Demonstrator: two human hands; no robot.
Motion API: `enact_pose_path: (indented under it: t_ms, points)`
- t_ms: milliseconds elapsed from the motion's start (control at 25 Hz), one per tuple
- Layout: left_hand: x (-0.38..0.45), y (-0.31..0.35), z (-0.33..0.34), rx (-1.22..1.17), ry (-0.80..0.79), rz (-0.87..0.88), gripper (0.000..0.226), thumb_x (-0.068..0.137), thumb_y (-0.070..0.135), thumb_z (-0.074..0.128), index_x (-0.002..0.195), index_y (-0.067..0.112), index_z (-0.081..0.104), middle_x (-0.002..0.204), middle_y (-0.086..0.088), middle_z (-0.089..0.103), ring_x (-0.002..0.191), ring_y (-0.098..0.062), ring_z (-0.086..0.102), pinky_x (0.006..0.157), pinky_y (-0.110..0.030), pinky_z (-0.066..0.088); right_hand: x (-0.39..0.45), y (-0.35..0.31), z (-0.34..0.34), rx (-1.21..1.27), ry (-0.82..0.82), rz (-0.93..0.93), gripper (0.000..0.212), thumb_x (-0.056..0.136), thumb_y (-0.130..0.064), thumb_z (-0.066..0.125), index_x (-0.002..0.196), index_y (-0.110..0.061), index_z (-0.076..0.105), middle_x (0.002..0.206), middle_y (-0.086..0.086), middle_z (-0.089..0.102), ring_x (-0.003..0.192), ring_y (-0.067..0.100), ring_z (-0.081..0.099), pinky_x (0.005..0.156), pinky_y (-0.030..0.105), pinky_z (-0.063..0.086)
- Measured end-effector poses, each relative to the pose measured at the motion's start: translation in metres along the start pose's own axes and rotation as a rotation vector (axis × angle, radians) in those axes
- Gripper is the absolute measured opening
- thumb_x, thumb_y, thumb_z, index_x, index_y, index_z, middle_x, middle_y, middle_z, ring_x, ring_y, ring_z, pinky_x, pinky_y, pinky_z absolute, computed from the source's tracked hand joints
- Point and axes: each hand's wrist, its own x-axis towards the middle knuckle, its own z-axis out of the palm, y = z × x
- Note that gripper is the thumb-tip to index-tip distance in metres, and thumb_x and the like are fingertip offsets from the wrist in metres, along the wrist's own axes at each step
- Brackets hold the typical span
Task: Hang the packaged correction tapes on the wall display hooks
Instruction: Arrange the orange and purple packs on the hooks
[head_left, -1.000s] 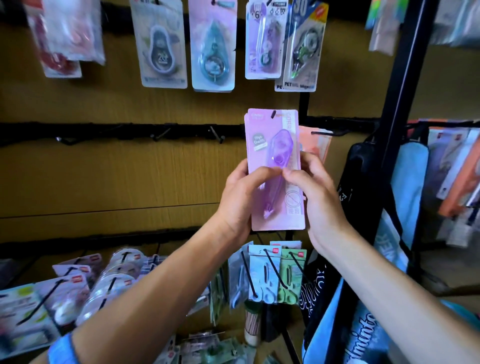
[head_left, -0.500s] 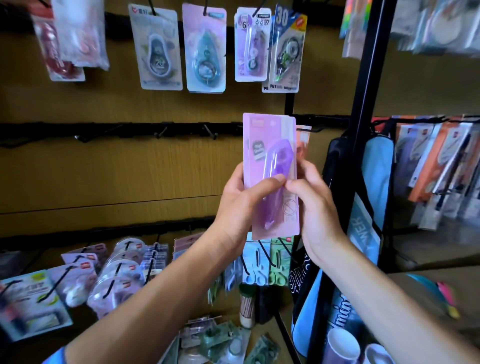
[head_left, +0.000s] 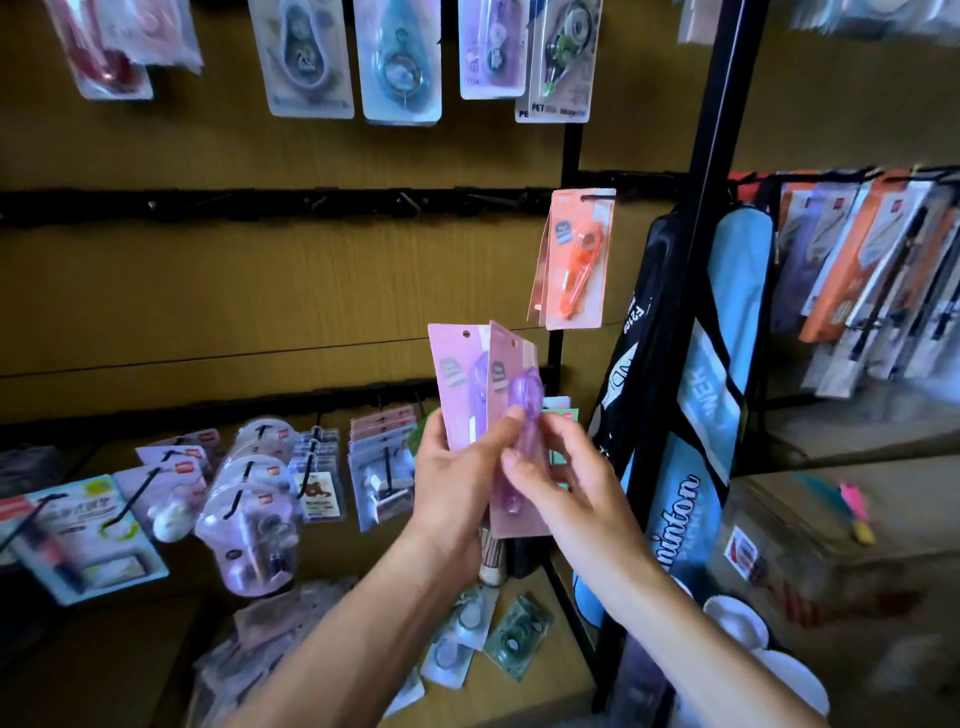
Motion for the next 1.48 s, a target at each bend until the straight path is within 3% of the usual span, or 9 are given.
enact_pose_path:
  t_ms: [120,240,360,480,600,760,960,1120,1480]
  points:
    - [-0.001,-0.001,-0.005,-0.003,-0.051,-0.037,0.032,0.087,0.016,0.073,0.117,0.014,0.063,0.102,-0.013,0.076,0.081,-0.026,0.075,0.064,-0.035,0.060,-0.006,0.006,0.000,-0.010,-0.095,0.100,0.069,0.067,-0.050,0.074,0.129,-0.054,0.043,0.114,-0.022,0.069,0.103,0.005,0.068,0.092,0.040,0.055]
    - [0.002,-0.004,-0.007,0.041,-0.124,-0.094,0.032,0.100,0.033,0.052,0.122,0.013,0.064,0.112,-0.019,0.073,0.092,-0.033,0.071,0.071,-0.040,0.060,0.003,0.001,-0.001,0.056,-0.009,0.133,0.053,0.073,-0.036,0.081,0.118,-0.042,0.054,0.102,-0.017,0.072,0.088,0.005,0.072,0.073,0.034,0.061]
    - [0.008,-0.007,-0.013,0.028,-0.084,-0.057,0.022,0.101,0.020,0.050,0.118,0.013,0.064,0.109,-0.018,0.074,0.088,-0.032,0.071,0.078,-0.048,0.059,0.009,0.001,-0.004,0.068,0.040,0.190,0.040,0.070,-0.032,0.078,0.104,-0.042,0.059,0.098,-0.014,0.072,0.085,0.012,0.072,0.075,0.042,0.062]
    - [0.012,-0.004,-0.014,-0.054,-0.073,-0.037,0.019,0.102,0.014,0.048,0.113,0.011,0.063,0.101,-0.013,0.076,0.075,-0.024,0.072,0.065,-0.038,0.062,0.018,-0.002,-0.010,0.039,0.206,0.126,0.048,0.067,-0.041,0.077,0.109,-0.043,0.056,0.103,-0.010,0.072,0.091,0.013,0.070,0.082,0.044,0.060]
    - [0.022,-0.001,-0.013,-0.105,-0.020,-0.054,0.019,0.103,0.016,0.045,0.111,0.013,0.062,0.093,-0.006,0.075,0.067,-0.015,0.070,0.062,-0.034,0.060,0.046,-0.022,-0.031,-0.217,0.479,-0.057,0.069,0.065,-0.052,0.073,0.126,-0.036,0.044,0.117,-0.012,0.064,0.102,0.015,0.064,0.087,0.041,0.054]
    - [0.033,-0.002,-0.012,-0.111,0.015,-0.088,0.020,0.104,0.016,0.044,0.113,0.014,0.062,0.105,-0.010,0.072,0.081,-0.024,0.068,0.081,-0.046,0.056,0.090,-0.047,-0.061,-0.572,0.645,-0.130,0.075,0.075,-0.043,0.071,0.138,-0.025,0.035,0.136,-0.003,0.050,0.117,0.026,0.053,0.084,0.033,0.040]
    - [0.034,-0.001,-0.009,-0.122,0.029,-0.105,0.017,0.103,0.015,0.045,0.109,0.012,0.060,0.102,-0.011,0.071,0.077,-0.024,0.066,0.070,-0.042,0.059,0.117,-0.053,-0.071,-0.693,0.619,-0.085,0.074,0.074,-0.044,0.069,0.137,-0.025,0.036,0.134,0.002,0.051,0.117,0.033,0.053,0.084,0.037,0.042]
    - [0.036,-0.001,-0.010,-0.119,0.049,-0.073,0.020,0.104,0.014,0.044,0.114,0.012,0.061,0.105,-0.010,0.072,0.081,-0.026,0.066,0.078,-0.045,0.056,0.116,-0.053,-0.069,-0.744,0.628,-0.150,0.076,0.075,-0.046,0.068,0.141,-0.027,0.034,0.136,0.001,0.049,0.120,0.031,0.052,0.083,0.036,0.040]
    - [0.032,-0.002,-0.014,-0.146,0.044,-0.042,0.017,0.104,0.013,0.044,0.108,0.012,0.061,0.096,-0.007,0.073,0.066,-0.016,0.069,0.058,-0.033,0.059,0.101,-0.046,-0.064,-0.797,0.635,-0.160,0.078,0.075,-0.048,0.067,0.142,-0.027,0.033,0.139,0.000,0.047,0.119,0.031,0.052,0.079,0.035,0.038]
